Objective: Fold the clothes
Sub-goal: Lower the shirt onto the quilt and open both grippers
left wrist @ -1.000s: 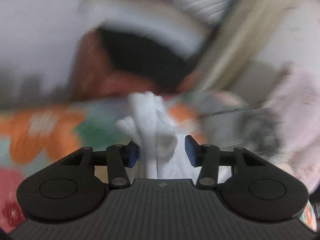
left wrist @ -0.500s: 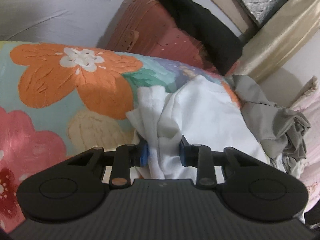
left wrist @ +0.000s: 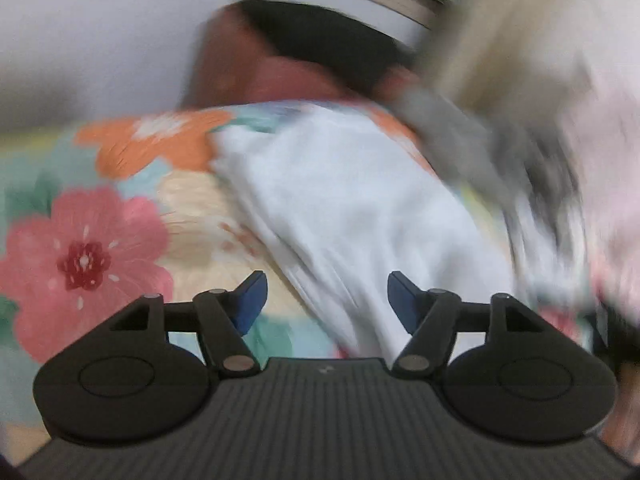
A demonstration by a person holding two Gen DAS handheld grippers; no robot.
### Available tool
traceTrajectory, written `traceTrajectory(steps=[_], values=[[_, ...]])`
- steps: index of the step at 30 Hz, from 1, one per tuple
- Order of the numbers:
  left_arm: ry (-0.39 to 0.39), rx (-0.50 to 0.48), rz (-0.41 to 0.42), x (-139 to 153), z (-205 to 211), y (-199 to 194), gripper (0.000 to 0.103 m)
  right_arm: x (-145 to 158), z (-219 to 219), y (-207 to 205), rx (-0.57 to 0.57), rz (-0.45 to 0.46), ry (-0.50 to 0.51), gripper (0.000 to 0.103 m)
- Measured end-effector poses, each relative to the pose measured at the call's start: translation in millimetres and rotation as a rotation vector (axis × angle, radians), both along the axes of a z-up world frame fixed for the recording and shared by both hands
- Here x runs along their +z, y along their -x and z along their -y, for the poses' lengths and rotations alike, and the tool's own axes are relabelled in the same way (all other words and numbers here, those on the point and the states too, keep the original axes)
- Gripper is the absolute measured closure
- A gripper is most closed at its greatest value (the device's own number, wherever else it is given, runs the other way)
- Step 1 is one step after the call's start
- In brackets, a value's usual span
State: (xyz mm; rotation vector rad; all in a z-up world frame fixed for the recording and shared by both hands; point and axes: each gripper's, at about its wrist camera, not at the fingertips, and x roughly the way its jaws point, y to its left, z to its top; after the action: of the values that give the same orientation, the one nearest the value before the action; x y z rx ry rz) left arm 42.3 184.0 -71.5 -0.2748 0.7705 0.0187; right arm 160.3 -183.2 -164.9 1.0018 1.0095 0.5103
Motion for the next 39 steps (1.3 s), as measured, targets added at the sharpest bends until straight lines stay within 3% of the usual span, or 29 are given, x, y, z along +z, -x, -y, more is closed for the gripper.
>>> traceTrajectory(steps=[2, 4, 7, 10, 14, 16, 18, 19, 20, 21, 22, 27, 29, 31, 32, 36, 39], values=[[-0.092, -0.138, 0.011, 5, 32, 2, 0.037, -4, 0, 2, -0.027, -0.007, -0.035, 0.025], [-0.129, -0.265, 0.023, 7, 57, -3, 0.037, -3, -1, 0, -0.046, -0.004, -0.059, 0.025], [-0.225, -0.407, -0.059, 2, 91, -22, 0.028, 1, -5, -6, -0.053, -0.024, -0.049, 0.025], [-0.392, -0.513, -0.119, -11, 124, -40, 0.027, 8, 1, -7, -0.072, -0.026, -0.003, 0.024], [-0.376, -0.511, -0.209, -43, 127, -72, 0.02, 8, 7, -17, -0.11, -0.023, 0.008, 0.022], [-0.404, -0.489, -0.169, -57, 124, -77, 0.014, 1, 5, -27, -0.126, -0.061, 0.008, 0.02], [-0.411, -0.489, -0.118, -59, 119, -70, 0.016, -7, 3, -37, -0.133, -0.11, 0.017, 0.019], [-0.429, -0.488, -0.101, -59, 118, -65, 0.027, -7, 1, -39, -0.134, -0.104, 0.013, 0.019], [-0.454, -0.487, -0.089, -58, 117, -60, 0.046, -7, -1, -41, -0.133, -0.087, 0.008, 0.028], [-0.481, -0.483, -0.082, -55, 116, -55, 0.059, -4, -6, -44, -0.119, -0.06, 0.023, 0.064], [-0.48, -0.472, -0.081, -49, 112, -51, 0.077, 1, -11, -46, -0.097, -0.028, 0.061, 0.082], [-0.317, -0.469, -0.027, -10, 87, -24, 0.078, 63, -32, -19, -0.005, 0.355, 0.349, 0.09], [-0.238, -0.478, -0.042, -4, 78, -18, 0.075, 69, -46, -12, 0.058, 0.479, 0.531, 0.091], [-0.15, -0.49, -0.117, -13, 71, -22, 0.068, 55, -60, -19, 0.139, 0.483, 0.728, 0.09], [-0.122, -0.486, -0.132, -16, 67, -21, 0.063, 48, -63, -21, 0.164, 0.468, 0.778, 0.085], [-0.056, -0.416, -0.054, -7, 42, -25, 0.051, 54, -54, -7, 0.115, 0.455, 0.795, 0.07], [0.001, -0.35, -0.005, -6, 27, -39, 0.049, 75, -65, 13, 0.064, 0.561, 0.848, 0.059]])
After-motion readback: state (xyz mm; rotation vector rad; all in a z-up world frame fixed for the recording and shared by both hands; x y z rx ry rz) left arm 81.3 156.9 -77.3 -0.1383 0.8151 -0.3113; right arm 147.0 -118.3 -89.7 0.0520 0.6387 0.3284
